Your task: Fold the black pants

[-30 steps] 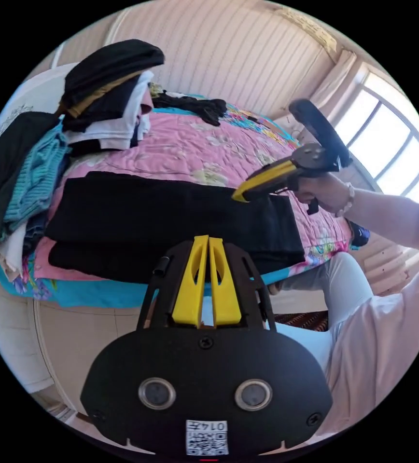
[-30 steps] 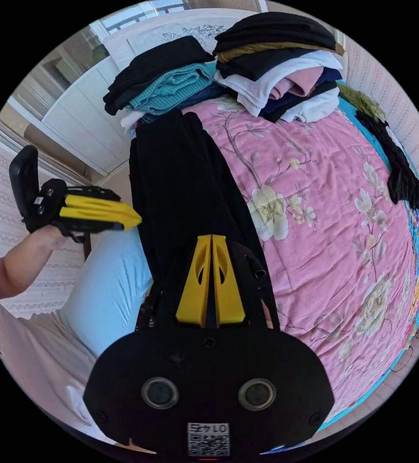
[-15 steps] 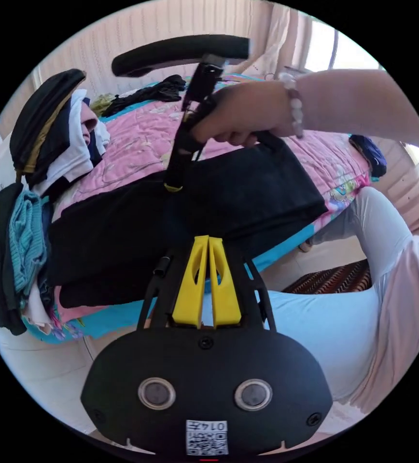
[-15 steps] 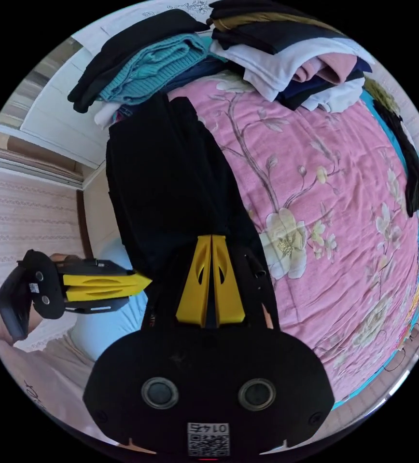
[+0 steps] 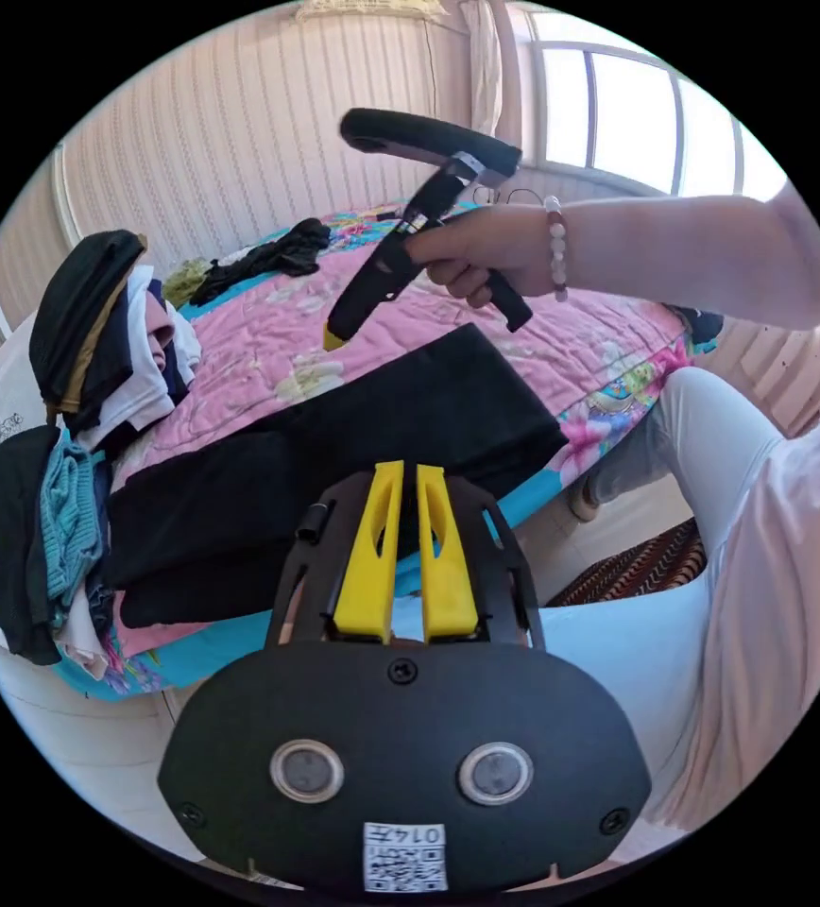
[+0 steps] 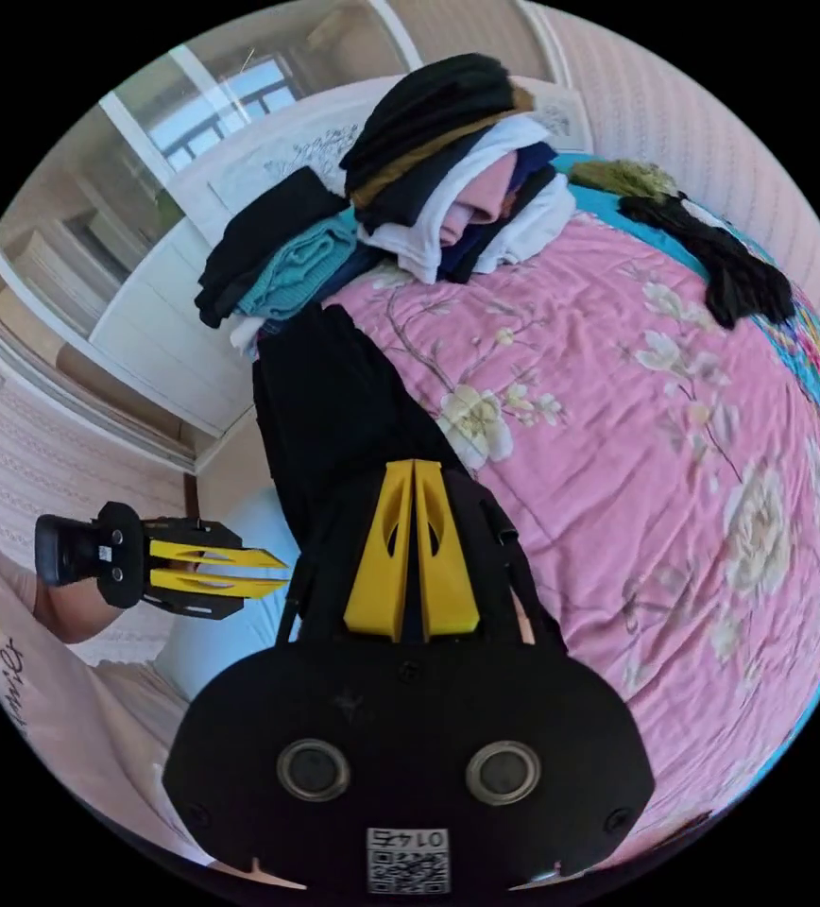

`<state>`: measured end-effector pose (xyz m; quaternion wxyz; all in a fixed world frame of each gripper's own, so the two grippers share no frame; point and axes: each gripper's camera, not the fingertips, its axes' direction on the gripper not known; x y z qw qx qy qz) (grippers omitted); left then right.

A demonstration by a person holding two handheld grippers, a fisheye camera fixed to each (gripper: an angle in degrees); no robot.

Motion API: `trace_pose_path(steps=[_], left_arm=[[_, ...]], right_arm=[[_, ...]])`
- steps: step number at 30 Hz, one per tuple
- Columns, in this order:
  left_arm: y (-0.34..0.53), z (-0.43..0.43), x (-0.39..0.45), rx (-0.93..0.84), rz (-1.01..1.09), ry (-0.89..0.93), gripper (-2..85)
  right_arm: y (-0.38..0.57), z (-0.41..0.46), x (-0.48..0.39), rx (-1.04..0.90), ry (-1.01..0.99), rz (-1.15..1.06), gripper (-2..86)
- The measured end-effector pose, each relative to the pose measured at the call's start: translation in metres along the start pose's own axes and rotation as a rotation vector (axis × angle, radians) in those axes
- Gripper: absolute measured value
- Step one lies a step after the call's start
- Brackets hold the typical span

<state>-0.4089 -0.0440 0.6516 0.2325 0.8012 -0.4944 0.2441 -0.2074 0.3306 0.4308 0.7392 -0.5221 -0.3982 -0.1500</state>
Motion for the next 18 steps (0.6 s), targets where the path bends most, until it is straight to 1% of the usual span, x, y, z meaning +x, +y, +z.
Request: trace_pose_path(steps=[2, 3, 4, 5, 6, 7, 10, 11, 12, 13, 14, 15, 16, 18], left_arm=[[-0.01, 0.003, 0.021, 0.03, 0.002, 0.03, 9.0], [-0.018, 0.009, 0.034, 0.036, -0.022, 0.046, 11.1], [-0.025, 0.018, 0.049, 0.022, -0.024, 0.069, 12.9], [-0.029, 0.023, 0.057, 0.008, -0.008, 0.08, 13.1], [-0.035, 0.034, 0.071, -0.022, 0.009, 0.077, 13.6], [-0.04, 0.043, 0.083, -0.051, 0.026, 0.081, 13.8], [-0.048, 0.07, 0.097, -0.146, -0.003, 0.109, 14.3], [-0.048, 0.075, 0.098, -0.158, -0.007, 0.104, 14.0], [-0.05, 0.081, 0.1, -0.173, -0.002, 0.076, 13.2], [-0.053, 0.085, 0.103, -0.19, 0.018, 0.059, 12.1], [-0.054, 0.086, 0.103, -0.203, 0.008, 0.05, 10.7], [-0.057, 0.086, 0.102, -0.217, -0.002, 0.073, 8.0], [-0.06, 0.084, 0.099, -0.222, -0.007, 0.091, 5.6], [-0.063, 0.076, 0.094, -0.191, -0.016, 0.1, 4.0]], right_arm=[[0.042, -0.037, 0.026, 0.073, 0.031, 0.121, 3.3], [0.071, -0.056, 0.045, 0.102, 0.05, 0.231, 6.1], [0.1, -0.071, 0.062, 0.131, 0.041, 0.343, 9.9], [0.114, -0.076, 0.069, 0.146, 0.026, 0.397, 11.8], [0.139, -0.085, 0.082, 0.176, -0.012, 0.506, 12.4], [0.157, -0.091, 0.088, 0.199, -0.059, 0.559, 12.7], [0.177, -0.096, 0.089, 0.196, -0.049, 0.578, 12.2], [0.178, -0.095, 0.089, 0.177, -0.054, 0.576, 11.1], [0.177, -0.09, 0.091, 0.12, -0.099, 0.571, 8.9], [0.175, -0.084, 0.093, 0.044, -0.171, 0.578, 7.4], [0.174, -0.084, 0.094, 0.013, -0.163, 0.6, 6.7], [0.174, -0.092, 0.093, 0.001, -0.145, 0.584, 4.7], [0.174, -0.103, 0.095, -0.01, -0.169, 0.559, 3.4], [0.177, -0.122, 0.1, -0.011, -0.223, 0.535, 2.4]])
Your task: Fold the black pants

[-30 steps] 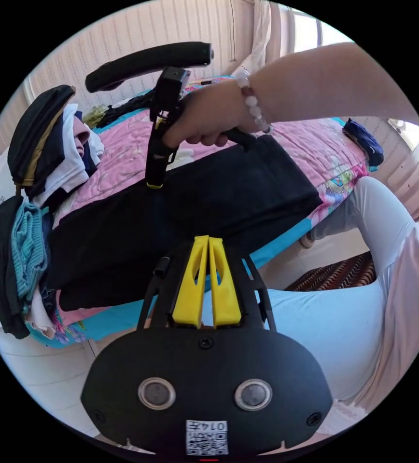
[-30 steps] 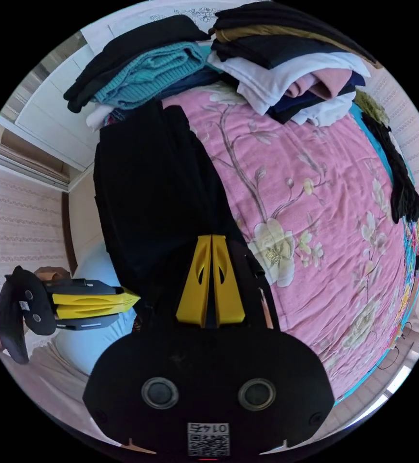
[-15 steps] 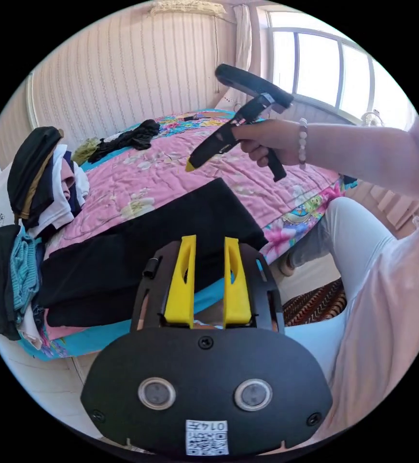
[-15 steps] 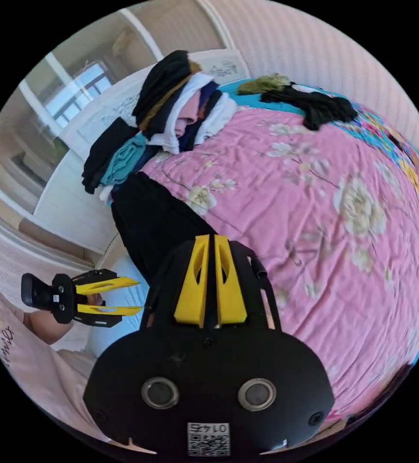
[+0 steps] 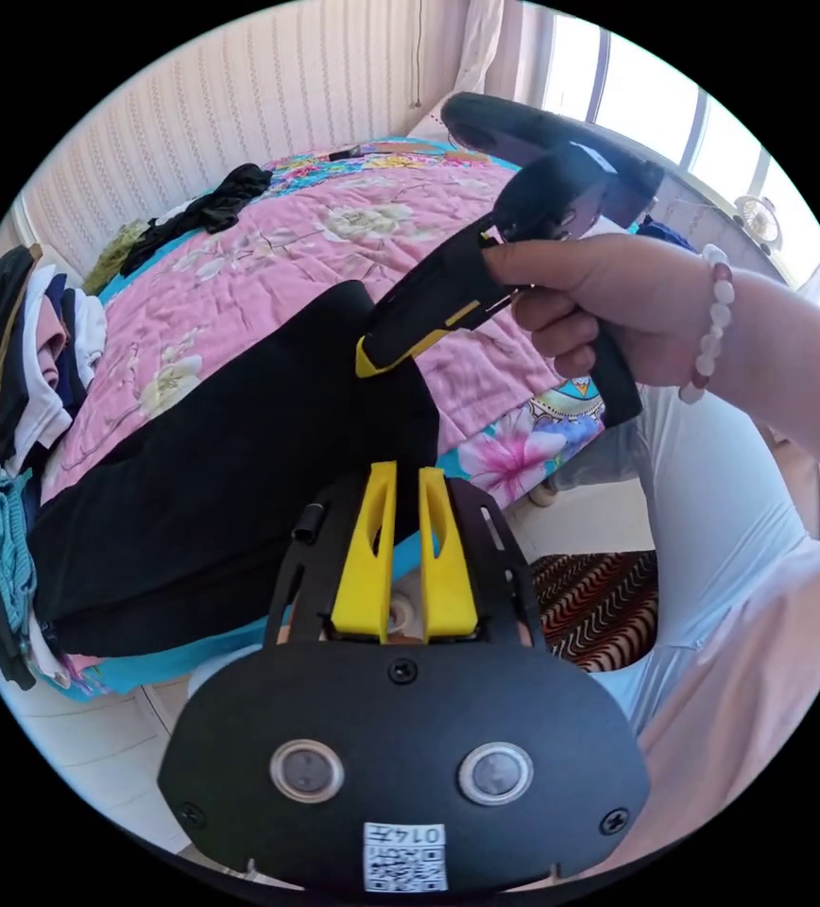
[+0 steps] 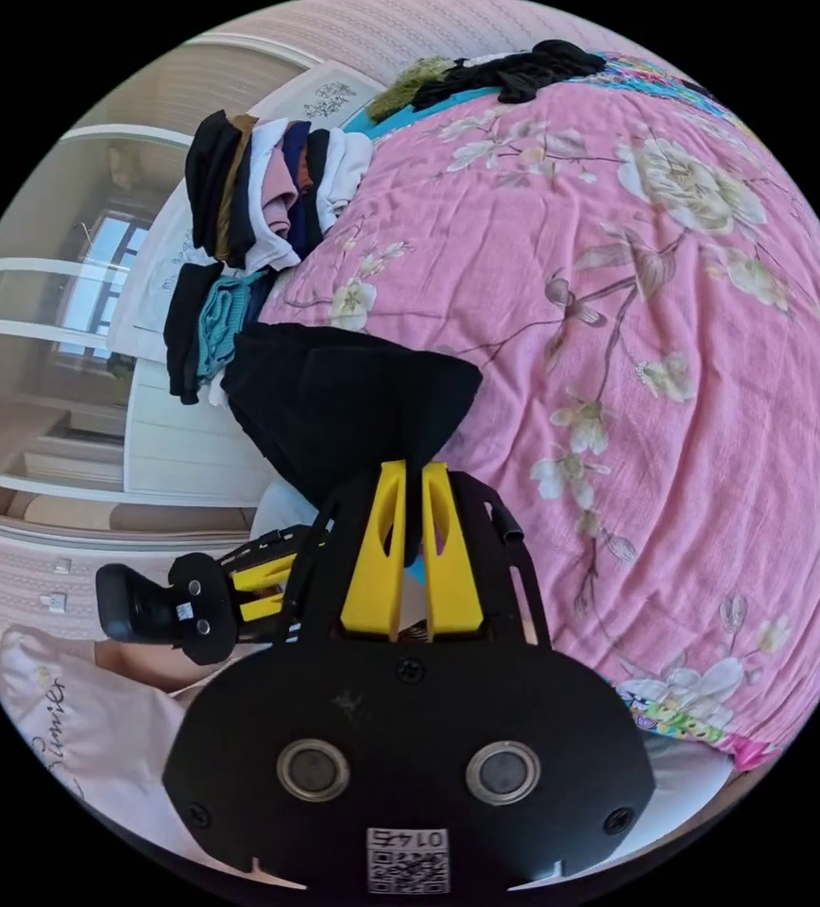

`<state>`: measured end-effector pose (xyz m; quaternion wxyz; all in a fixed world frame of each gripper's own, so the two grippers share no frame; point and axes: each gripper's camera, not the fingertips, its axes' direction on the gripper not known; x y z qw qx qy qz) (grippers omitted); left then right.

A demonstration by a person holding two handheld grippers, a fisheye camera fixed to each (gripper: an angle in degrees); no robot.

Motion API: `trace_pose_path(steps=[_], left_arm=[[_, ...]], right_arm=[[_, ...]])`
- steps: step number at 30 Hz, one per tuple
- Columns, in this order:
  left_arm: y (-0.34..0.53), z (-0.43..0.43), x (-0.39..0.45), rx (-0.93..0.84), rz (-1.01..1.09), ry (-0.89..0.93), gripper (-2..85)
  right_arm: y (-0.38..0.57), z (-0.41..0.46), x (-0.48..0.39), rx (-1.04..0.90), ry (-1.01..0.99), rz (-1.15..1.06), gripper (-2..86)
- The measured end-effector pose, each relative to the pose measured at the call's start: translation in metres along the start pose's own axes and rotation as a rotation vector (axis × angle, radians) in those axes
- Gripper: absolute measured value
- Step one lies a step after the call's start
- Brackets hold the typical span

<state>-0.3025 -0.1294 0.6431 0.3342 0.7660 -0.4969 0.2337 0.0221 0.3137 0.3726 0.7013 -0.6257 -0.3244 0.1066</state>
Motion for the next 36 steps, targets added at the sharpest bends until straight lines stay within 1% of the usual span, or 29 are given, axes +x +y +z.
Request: trace_pose_path(steps=[2, 4, 7, 8, 12, 16, 19, 21, 23, 27, 29, 30, 31, 32, 34, 36], left_arm=[[-0.004, -0.008, -0.003, 0.013, -0.002, 0.024, 3.6], [-0.012, -0.023, 0.001, 0.047, 0.04, 0.0, 3.2], [-0.025, -0.04, 0.013, 0.098, 0.114, -0.022, 2.7], [-0.028, -0.043, 0.015, 0.109, 0.123, -0.009, 2.7], [-0.051, -0.052, 0.034, 0.207, 0.178, 0.159, 2.8], [-0.082, -0.042, 0.068, 0.251, 0.265, 0.361, 3.1], [-0.093, -0.041, 0.078, 0.28, 0.259, 0.491, 3.5], [-0.091, -0.045, 0.075, 0.302, 0.294, 0.494, 3.5], [-0.084, -0.051, 0.062, 0.328, 0.287, 0.477, 3.5], [-0.046, -0.077, -0.002, 0.448, 0.075, 0.491, 3.5], [-0.027, -0.089, -0.032, 0.47, -0.036, 0.445, 3.8], [-0.013, -0.095, -0.05, 0.47, -0.105, 0.378, 4.2], [0.001, -0.097, -0.07, 0.453, -0.186, 0.289, 4.5], [0.008, -0.096, -0.08, 0.434, -0.238, 0.25, 4.5], [0.036, -0.087, -0.118, 0.347, -0.454, 0.11, 4.1], [0.054, -0.079, -0.138, 0.305, -0.55, 0.076, 3.9]], right_arm=[[0.004, -0.023, 0.006, 0.008, -0.09, -0.005, 1.8], [0.013, -0.055, 0.016, 0.054, -0.232, 0.001, 1.4], [0.028, -0.099, 0.024, 0.121, -0.326, -0.024, 1.2], [0.032, -0.109, 0.025, 0.13, -0.324, -0.032, 1.2], [0.075, -0.183, 0.043, 0.217, -0.289, -0.045, 1.2], [0.141, -0.259, 0.073, 0.305, -0.217, 0.045, 1.4], [0.182, -0.298, 0.086, 0.373, -0.247, 0.124, 1.7], [0.195, -0.309, 0.081, 0.387, -0.259, 0.127, 2.0], [0.195, -0.311, 0.066, 0.381, -0.263, 0.094, 2.5], [0.16, -0.289, 0.008, 0.328, -0.422, -0.06, 3.8], [0.137, -0.268, -0.026, 0.284, -0.444, -0.113, 4.4], [0.122, -0.25, -0.049, 0.267, -0.438, -0.142, 4.5], [0.109, -0.23, -0.07, 0.255, -0.436, -0.162, 2.7], [0.103, -0.22, -0.078, 0.246, -0.446, -0.175, 1.9], [0.087, -0.194, -0.1, 0.193, -0.513, -0.179, 0.9], [0.089, -0.19, -0.11, 0.177, -0.528, -0.198, 0.4]])
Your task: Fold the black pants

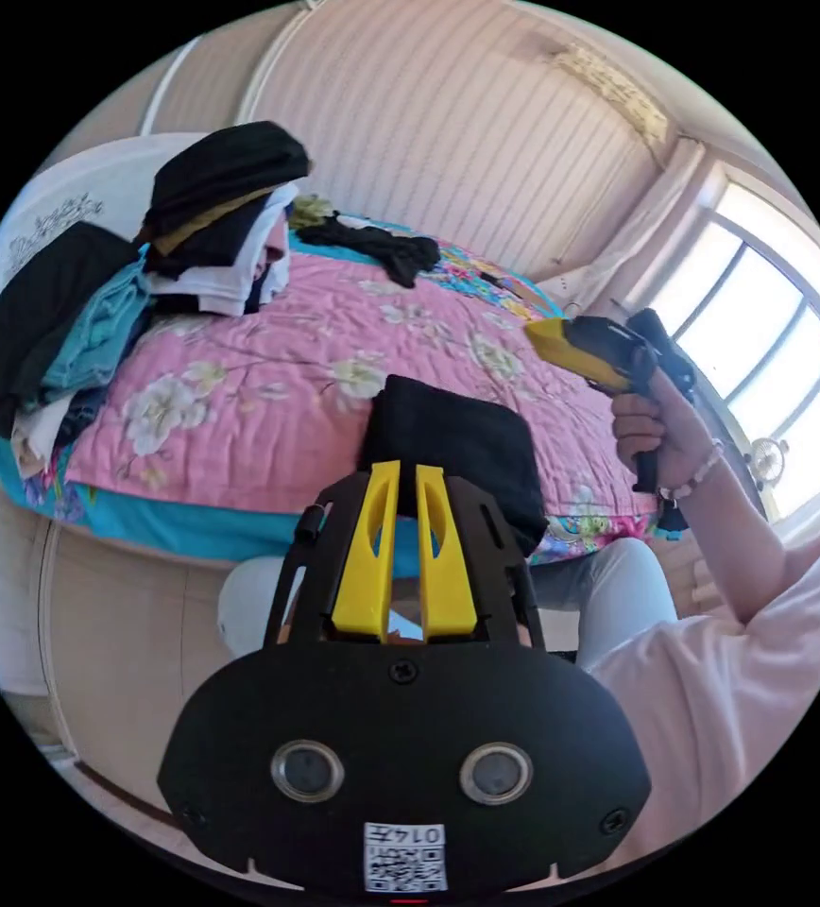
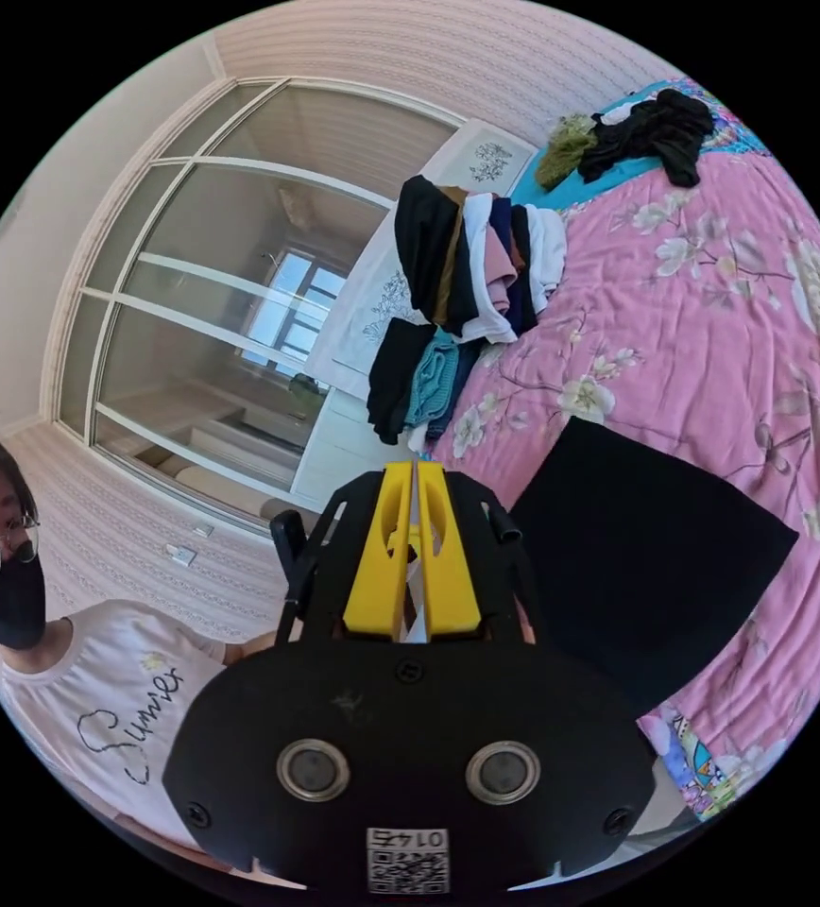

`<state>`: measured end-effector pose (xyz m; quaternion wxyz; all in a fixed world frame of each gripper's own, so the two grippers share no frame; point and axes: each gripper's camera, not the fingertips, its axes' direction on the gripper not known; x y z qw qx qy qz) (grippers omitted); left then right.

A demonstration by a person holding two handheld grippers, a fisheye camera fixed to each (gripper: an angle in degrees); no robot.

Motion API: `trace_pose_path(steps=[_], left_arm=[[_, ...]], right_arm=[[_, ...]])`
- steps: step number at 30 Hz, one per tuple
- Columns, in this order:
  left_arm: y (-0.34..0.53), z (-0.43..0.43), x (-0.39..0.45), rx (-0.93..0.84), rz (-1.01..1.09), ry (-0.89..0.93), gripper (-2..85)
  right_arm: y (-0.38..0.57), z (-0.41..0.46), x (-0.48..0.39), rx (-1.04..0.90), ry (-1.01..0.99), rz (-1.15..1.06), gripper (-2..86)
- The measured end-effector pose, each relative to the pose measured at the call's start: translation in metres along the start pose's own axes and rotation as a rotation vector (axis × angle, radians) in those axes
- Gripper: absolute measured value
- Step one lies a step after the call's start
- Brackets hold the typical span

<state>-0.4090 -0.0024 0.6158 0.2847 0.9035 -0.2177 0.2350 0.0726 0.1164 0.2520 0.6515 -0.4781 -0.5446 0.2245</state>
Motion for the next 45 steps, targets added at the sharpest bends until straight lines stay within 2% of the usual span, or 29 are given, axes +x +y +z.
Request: trace_pose_path(steps=[2, 4, 7, 10, 12, 14, 17, 20, 25, 27, 29, 31, 34, 37, 40, 45], left_arm=[[0.003, 0.004, -0.017, -0.042, -0.083, -0.006, 3.8], [0.003, 0.01, -0.019, -0.047, -0.105, 0.036, 3.5], [-0.008, 0.028, -0.002, -0.063, -0.049, 0.086, 2.7], [-0.025, 0.053, 0.02, -0.083, 0.025, 0.122, 0.6], [-0.035, 0.072, 0.029, -0.098, 0.062, 0.073, -0.4], [-0.041, 0.1, 0.033, -0.186, 0.108, -0.056, -0.8], [-0.046, 0.121, 0.031, -0.23, 0.127, -0.055, -0.9], [-0.052, 0.115, 0.033, -0.219, 0.134, -0.039, -0.9], [-0.055, 0.119, 0.031, -0.204, 0.123, -0.023, -0.5], [-0.06, 0.117, 0.031, -0.183, 0.11, -0.034, 0.1], [-0.067, 0.113, 0.031, -0.124, 0.101, -0.054, 4.5], [-0.079, 0.114, 0.025, -0.076, 0.058, -0.032, 11.7], [-0.093, 0.131, 0.016, -0.106, 0.013, 0.049, 13.9], [-0.1, 0.162, 0.012, -0.176, -0.03, 0.114, 14.7], [-0.1, 0.183, 0.01, -0.193, -0.089, 0.197, 14.5], [-0.1, 0.19, 0.007, -0.159, -0.103, 0.262, 10.3]], right_arm=[[0.009, -0.001, -0.01, -0.035, 0.075, -0.041, 0.0], [0.03, -0.005, -0.015, -0.126, 0.279, -0.063, -0.2], [0.065, -0.01, -0.011, -0.208, 0.486, -0.024, -0.3], [0.094, 0.006, -0.001, -0.311, 0.536, 0.046, -0.3], [0.107, 0.022, 0.006, -0.339, 0.655, 0.069, -0.3], [0.117, 0.031, 0.011, -0.271, 0.68, 0.091, -0.3], [0.125, 0.035, 0.007, -0.238, 0.675, 0.091, -0.3], [0.127, 0.024, -0.011, -0.305, 0.647, 0.067, -0.3], [0.149, 0.015, -0.009, -0.512, 0.795, 0.135, 0.1], [0.151, 0.007, -0.017, -0.472, 0.786, 0.138, 0.7], [0.149, -0.01, -0.028, -0.334, 0.73, 0.124, 2.6], [0.143, -0.036, -0.037, -0.116, 0.62, 0.132, 7.4], [0.132, -0.058, -0.033, 0.076, 0.55, 0.175, 12.8], [0.125, -0.063, -0.017, 0.14, 0.532, 0.254, 13.7], [0.125, -0.055, -0.006, 0.129, 0.341, 0.306, 13.6], [0.132, -0.06, -0.03, 0.099, 0.367, 0.224, 7.6]])
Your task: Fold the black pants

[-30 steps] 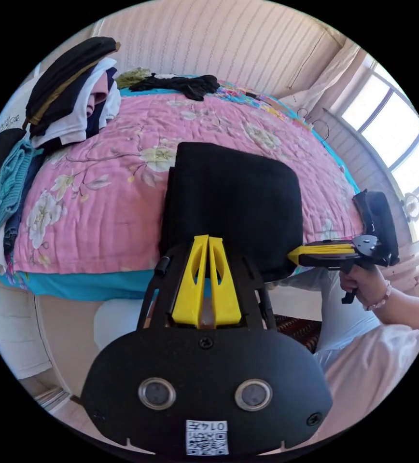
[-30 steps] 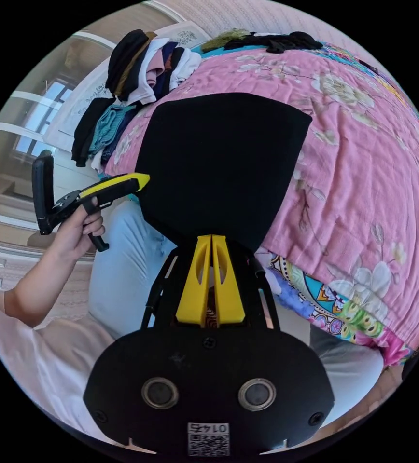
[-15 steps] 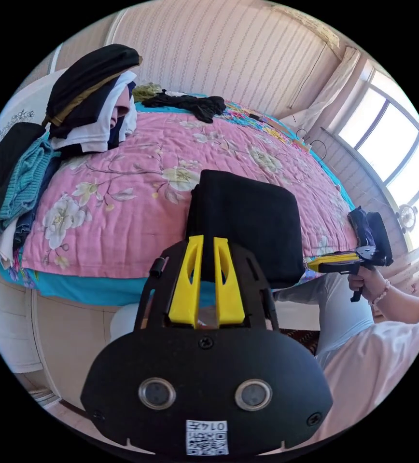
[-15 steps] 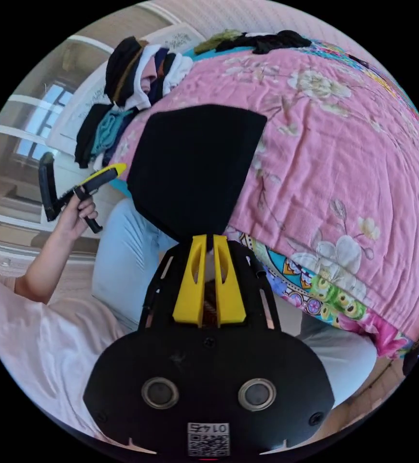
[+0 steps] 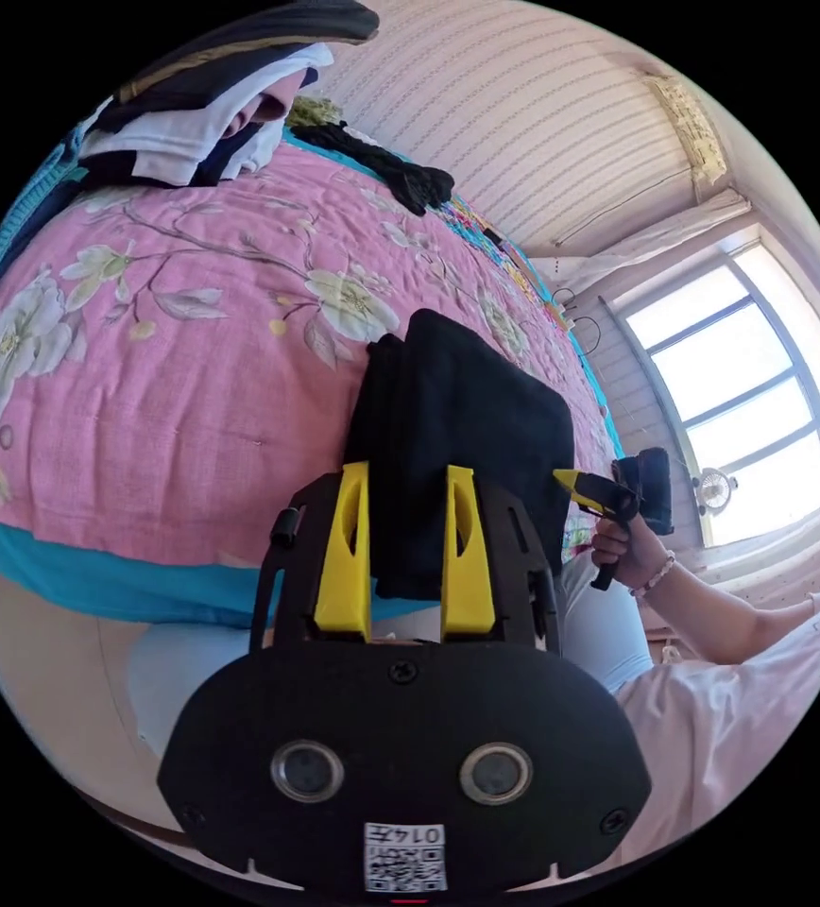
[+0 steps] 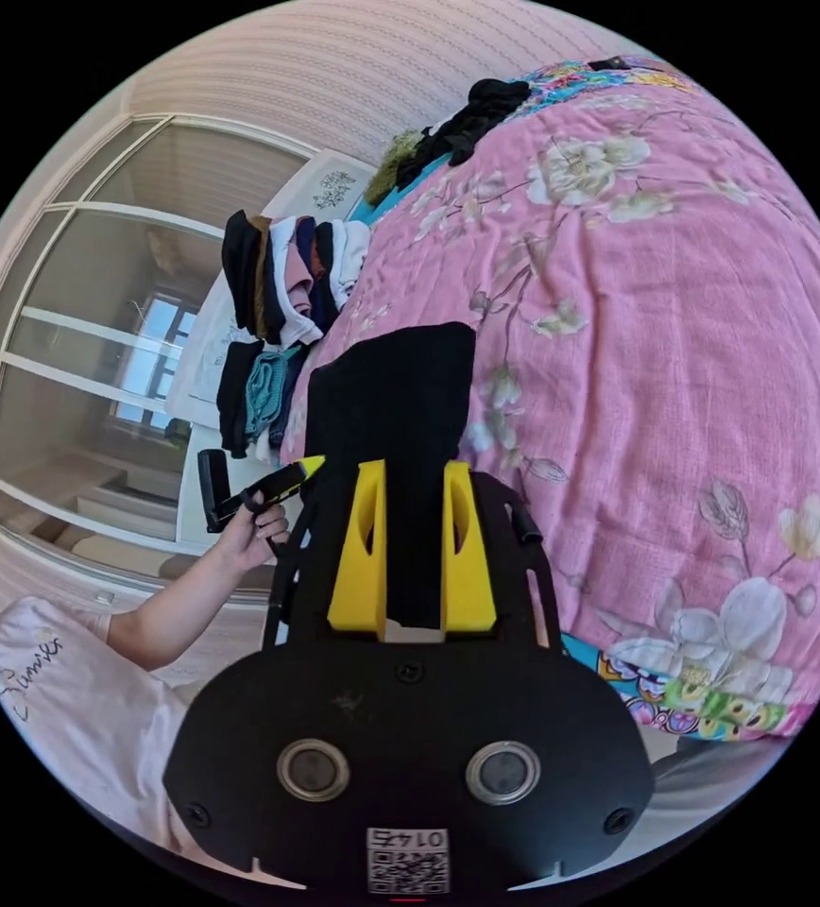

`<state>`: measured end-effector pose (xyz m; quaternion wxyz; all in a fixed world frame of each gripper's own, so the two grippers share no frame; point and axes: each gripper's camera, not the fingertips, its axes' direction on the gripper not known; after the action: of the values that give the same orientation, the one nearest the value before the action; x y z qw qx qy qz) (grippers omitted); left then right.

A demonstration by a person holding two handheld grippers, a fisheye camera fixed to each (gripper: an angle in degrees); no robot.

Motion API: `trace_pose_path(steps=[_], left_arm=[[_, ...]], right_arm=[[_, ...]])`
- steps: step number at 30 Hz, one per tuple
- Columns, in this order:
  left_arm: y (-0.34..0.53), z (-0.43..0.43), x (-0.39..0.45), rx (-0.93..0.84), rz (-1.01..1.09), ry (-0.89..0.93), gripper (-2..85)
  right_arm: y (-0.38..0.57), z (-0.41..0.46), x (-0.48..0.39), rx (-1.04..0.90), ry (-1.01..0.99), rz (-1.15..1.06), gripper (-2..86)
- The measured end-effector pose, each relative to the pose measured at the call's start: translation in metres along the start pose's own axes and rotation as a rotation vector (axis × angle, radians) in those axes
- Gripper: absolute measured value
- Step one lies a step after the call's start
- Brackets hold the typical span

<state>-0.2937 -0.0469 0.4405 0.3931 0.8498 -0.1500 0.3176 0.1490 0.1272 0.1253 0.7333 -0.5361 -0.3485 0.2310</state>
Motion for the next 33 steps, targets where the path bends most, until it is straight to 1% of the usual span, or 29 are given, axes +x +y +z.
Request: trace_pose_path(steps=[2, 4, 7, 10, 14, 20, 22, 23, 25, 26, 27, 28, 29, 30, 31, 32, 33], left_arm=[[-0.001, 0.0, 0.007, 0.001, 0.036, -0.037, 8.5], [-0.002, -0.003, 0.019, 0.009, 0.09, -0.088, 6.9], [0.002, 0.0, 0.031, 0.032, 0.082, -0.123, 6.4], [0.004, 0.008, 0.045, 0.051, 0.023, -0.066, 6.2], [-0.002, 0.029, 0.087, 0.063, 0.051, 0.035, 6.2], [-0.034, 0.095, 0.208, -0.019, 0.227, 0.262, 5.9], [-0.046, 0.126, 0.272, -0.034, 0.295, 0.369, 5.9], [-0.048, 0.135, 0.289, -0.039, 0.309, 0.396, 6.0], [-0.058, 0.174, 0.359, -0.094, 0.355, 0.505, 6.6], [-0.06, 0.186, 0.375, -0.121, 0.36, 0.531, 6.8], [-0.064, 0.212, 0.406, -0.188, 0.372, 0.571, 7.0], [-0.065, 0.24, 0.434, -0.256, 0.387, 0.571, 6.6], [-0.064, 0.254, 0.446, -0.285, 0.386, 0.559, 6.2], [-0.06, 0.282, 0.466, -0.347, 0.387, 0.515, 5.0], [-0.054, 0.307, 0.483, -0.4, 0.431, 0.443, 3.5], [-0.051, 0.318, 0.49, -0.427, 0.462, 0.384, 2.5], [-0.047, 0.336, 0.499, -0.484, 0.454, 0.232, 0.3]], right_arm=[[0.001, -0.011, -0.016, -0.022, -0.016, -0.062, 6.0], [0.006, -0.022, -0.057, -0.04, 0.032, -0.228, 5.0], [0.015, -0.031, -0.114, -0.06, 0.101, -0.435, 4.2], [0.022, -0.047, -0.154, -0.044, 0.173, -0.579, 3.8], [0.027, -0.094, -0.164, 0.013, 0.249, -0.619, 3.6], [0.041, -0.228, -0.124, 0.109, 0.389, -0.496, 3.6], [0.047, -0.294, -0.101, 0.141, 0.48, -0.432, 4.0], [0.048, -0.312, -0.095, 0.15, 0.506, -0.41, 4.1], [0.049, -0.384, -0.061, 0.198, 0.608, -0.28, 5.5], [0.049, -0.402, -0.05, 0.216, 0.633, -0.236, 6.0], [0.05, -0.434, -0.024, 0.249, 0.683, -0.128, 6.7], [0.053, -0.462, 0.006, 0.294, 0.734, 0.019, 7.3], [0.056, -0.47, 0.02, 0.315, 0.781, 0.072, 7.2], [0.061, -0.477, 0.049, 0.336, 0.889, 0.171, 7.1], [0.067, -0.473, 0.083, 0.321, 0.929, 0.277, 6.6], [0.071, -0.468, 0.101, 0.305, 0.905, 0.325, 6.3], [0.08, -0.452, 0.135, 0.279, 0.823, 0.406, 7.0]])
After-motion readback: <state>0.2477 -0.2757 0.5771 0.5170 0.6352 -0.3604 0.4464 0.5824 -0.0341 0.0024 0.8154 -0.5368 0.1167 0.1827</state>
